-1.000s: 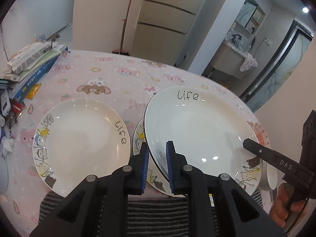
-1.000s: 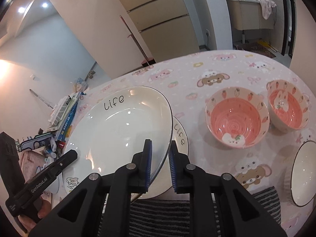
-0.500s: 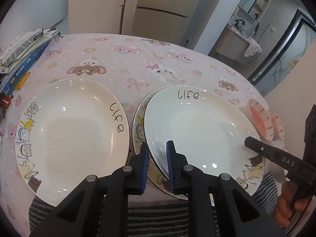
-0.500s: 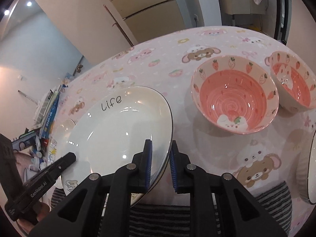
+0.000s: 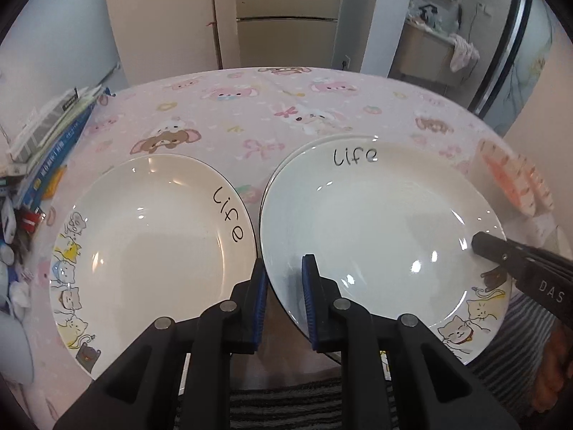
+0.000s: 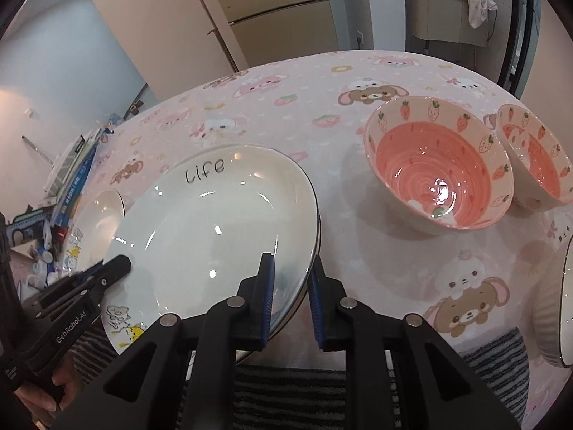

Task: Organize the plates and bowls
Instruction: 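Lower the plate onto the cartoon-rim plate and open the left gripper, then withdraw the left gripper from the stacked plates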

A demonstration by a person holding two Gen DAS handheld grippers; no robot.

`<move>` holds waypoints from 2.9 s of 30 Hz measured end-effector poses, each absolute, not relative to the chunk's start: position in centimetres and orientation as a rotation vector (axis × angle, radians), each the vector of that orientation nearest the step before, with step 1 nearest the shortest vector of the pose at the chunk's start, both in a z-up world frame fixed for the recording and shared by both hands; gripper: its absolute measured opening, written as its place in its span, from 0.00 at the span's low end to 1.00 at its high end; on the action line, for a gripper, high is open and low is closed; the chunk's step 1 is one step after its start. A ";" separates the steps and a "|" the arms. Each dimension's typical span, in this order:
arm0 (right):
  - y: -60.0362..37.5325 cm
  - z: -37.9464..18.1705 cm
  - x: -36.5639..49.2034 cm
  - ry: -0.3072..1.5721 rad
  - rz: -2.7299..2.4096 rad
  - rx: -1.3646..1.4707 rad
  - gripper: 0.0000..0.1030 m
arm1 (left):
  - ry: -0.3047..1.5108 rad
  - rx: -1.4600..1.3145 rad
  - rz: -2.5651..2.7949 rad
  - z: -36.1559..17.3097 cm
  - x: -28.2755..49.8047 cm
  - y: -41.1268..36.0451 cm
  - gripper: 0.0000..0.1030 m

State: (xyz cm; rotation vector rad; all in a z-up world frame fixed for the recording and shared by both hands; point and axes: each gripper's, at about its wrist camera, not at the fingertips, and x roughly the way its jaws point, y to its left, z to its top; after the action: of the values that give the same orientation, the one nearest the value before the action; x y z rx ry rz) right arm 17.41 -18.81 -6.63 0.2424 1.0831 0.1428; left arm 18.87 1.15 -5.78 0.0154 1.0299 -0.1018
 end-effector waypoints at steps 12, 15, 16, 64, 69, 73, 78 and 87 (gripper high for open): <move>-18.1 -6.8 17.0 1.035 0.097 0.098 0.18 | 0.985 0.150 -0.031 -6.4 18.2 -0.5 0.19; -18.3 -6.9 17.0 1.034 0.107 0.107 0.18 | 0.986 0.104 -0.045 -6.3 18.2 0.0 0.19; -18.3 -6.9 17.0 1.034 0.111 0.109 0.18 | 0.984 0.078 -0.054 -6.2 18.2 0.3 0.19; -17.3 3.2 7.4 0.260 0.188 0.096 0.97 | 0.035 -0.101 0.013 4.0 0.8 11.9 1.00; -16.5 4.7 6.4 0.251 0.310 0.168 0.97 | 0.107 -0.044 0.028 2.8 2.3 13.4 1.00; -14.2 5.6 7.3 0.282 0.267 0.146 0.97 | 0.122 -0.123 0.049 2.3 2.1 15.1 1.00; -10.4 5.2 7.7 0.349 0.309 0.174 0.93 | 0.189 -0.211 0.109 0.6 3.1 17.4 1.00; -4.6 0.2 8.4 0.591 0.408 0.232 0.77 | 0.344 -0.401 0.091 -2.5 6.0 21.4 1.00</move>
State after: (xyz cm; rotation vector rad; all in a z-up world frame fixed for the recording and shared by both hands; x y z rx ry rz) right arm 8.38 -4.65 0.20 0.2317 0.5906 0.4075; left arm 5.99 21.37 -2.46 -0.4008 0.3435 0.0912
